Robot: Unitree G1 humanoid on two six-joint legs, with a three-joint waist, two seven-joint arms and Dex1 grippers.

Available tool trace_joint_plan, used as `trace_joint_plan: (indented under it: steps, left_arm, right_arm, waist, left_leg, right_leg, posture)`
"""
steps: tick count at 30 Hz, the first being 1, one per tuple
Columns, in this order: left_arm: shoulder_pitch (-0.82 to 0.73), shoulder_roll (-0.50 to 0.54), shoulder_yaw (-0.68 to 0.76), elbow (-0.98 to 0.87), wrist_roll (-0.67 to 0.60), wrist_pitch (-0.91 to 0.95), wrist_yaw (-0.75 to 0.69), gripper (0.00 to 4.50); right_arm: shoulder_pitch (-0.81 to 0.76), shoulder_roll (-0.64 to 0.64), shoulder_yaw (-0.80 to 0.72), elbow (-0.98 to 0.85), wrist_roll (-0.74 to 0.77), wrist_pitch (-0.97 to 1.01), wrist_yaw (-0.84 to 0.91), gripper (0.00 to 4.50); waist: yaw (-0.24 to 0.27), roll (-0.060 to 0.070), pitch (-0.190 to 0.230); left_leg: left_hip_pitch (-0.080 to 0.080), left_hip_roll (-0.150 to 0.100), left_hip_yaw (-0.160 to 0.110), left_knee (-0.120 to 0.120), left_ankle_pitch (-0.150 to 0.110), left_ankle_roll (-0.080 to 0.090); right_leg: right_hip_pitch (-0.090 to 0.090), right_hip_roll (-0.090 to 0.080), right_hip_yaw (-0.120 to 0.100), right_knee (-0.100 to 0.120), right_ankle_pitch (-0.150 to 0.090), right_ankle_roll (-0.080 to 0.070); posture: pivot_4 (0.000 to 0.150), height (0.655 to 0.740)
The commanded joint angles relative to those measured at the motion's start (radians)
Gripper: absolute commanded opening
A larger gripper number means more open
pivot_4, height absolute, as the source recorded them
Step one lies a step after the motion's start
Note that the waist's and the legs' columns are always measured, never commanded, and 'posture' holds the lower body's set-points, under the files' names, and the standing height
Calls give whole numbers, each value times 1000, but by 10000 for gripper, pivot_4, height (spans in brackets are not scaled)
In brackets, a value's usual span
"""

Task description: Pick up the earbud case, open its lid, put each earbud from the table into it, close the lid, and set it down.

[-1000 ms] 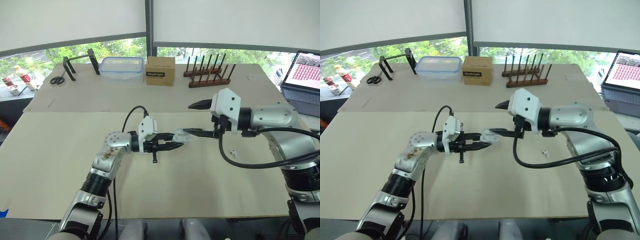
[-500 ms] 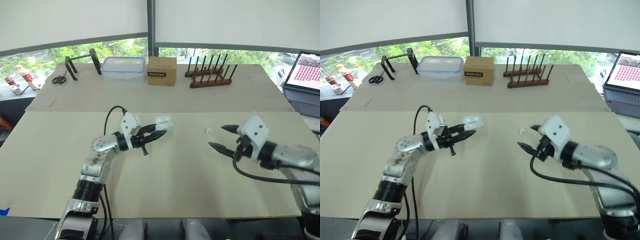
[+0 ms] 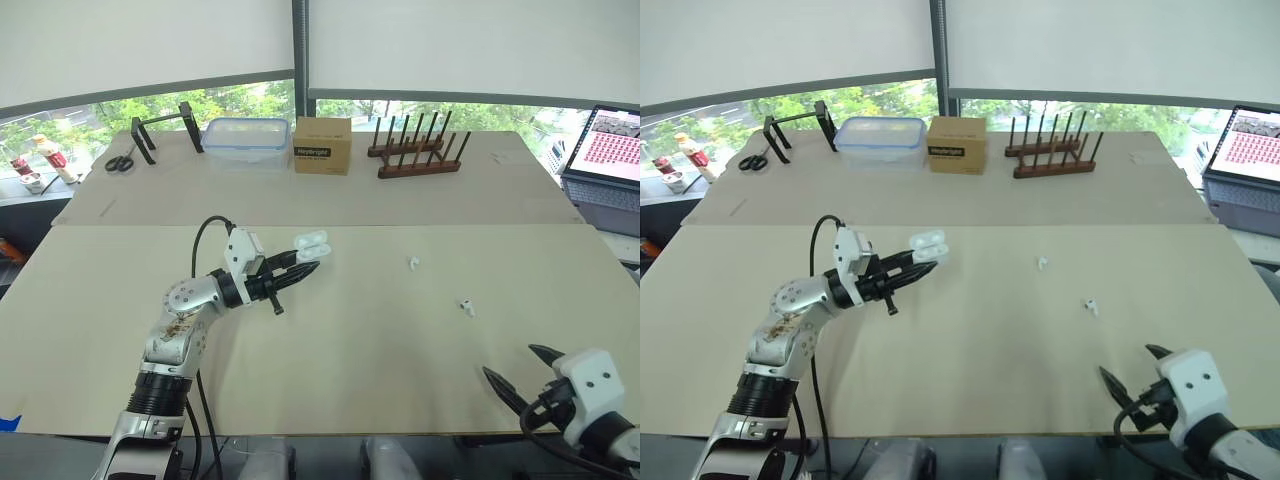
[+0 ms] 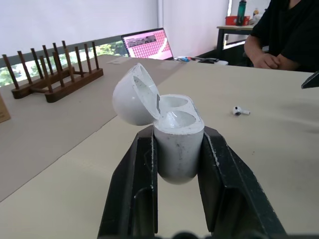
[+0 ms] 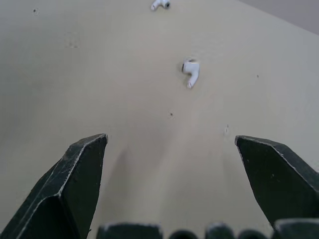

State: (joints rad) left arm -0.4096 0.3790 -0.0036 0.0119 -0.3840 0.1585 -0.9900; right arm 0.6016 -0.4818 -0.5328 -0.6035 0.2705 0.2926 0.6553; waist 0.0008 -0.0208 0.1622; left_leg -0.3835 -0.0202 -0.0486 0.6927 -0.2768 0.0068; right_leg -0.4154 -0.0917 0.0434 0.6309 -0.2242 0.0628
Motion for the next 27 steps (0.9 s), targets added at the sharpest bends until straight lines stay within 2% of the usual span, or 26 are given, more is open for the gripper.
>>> trace_joint_plan:
  steps: [1, 6, 14, 20, 27]
  left_arm:
    - [2, 7, -1, -45, -25, 8, -3, 5769]
    - [3, 8, -10, -44, -21, 4, -6, 5769]
    - [9, 5, -27, -41, -17, 1, -2, 5769]
    - [19, 3, -49, -46, -10, -1, -5, 5769]
    - [28, 0, -73, -60, -2, 0, 2, 5769]
  right_arm:
    - [-11, -4, -18, -18, 16, -32, -7, 45000]
    - [-144, -28, 71, -68, 11, 35, -62, 45000]
    - [-539, -11, 338, 23, -118, 254, -260, 45000]
    - [-820, 113, 479, 299, -216, 279, -408, 45000]
    - [-1042, 247, 493, 627, -256, 238, -539, 45000]
  waist:
    - [-1, 0, 0]
    - [-1, 0, 0]
    - [-4, 0, 0]
    - [-6, 0, 0]
    - [-17, 0, 0]
  left_leg:
    - [0, 0, 0, 0, 0, 0]
    - [0, 0, 0, 0, 0, 0]
    - [-2, -1, 0, 0, 0, 0]
    - [-3, -1, 0, 1, 0, 0]
    - [-4, -1, 0, 0, 1, -1]
  right_leg:
    - [0, 0, 0, 0, 0, 0]
    - [0, 0, 0, 0, 0, 0]
    - [-3, 0, 0, 0, 0, 0]
    - [-4, 0, 0, 1, 0, 0]
    - [-6, 0, 0, 1, 0, 0]
  posture:
    - [1500, 7400]
    - [1500, 7400]
    - [1500, 7400]
    - [1500, 7400]
    - [1500, 7400]
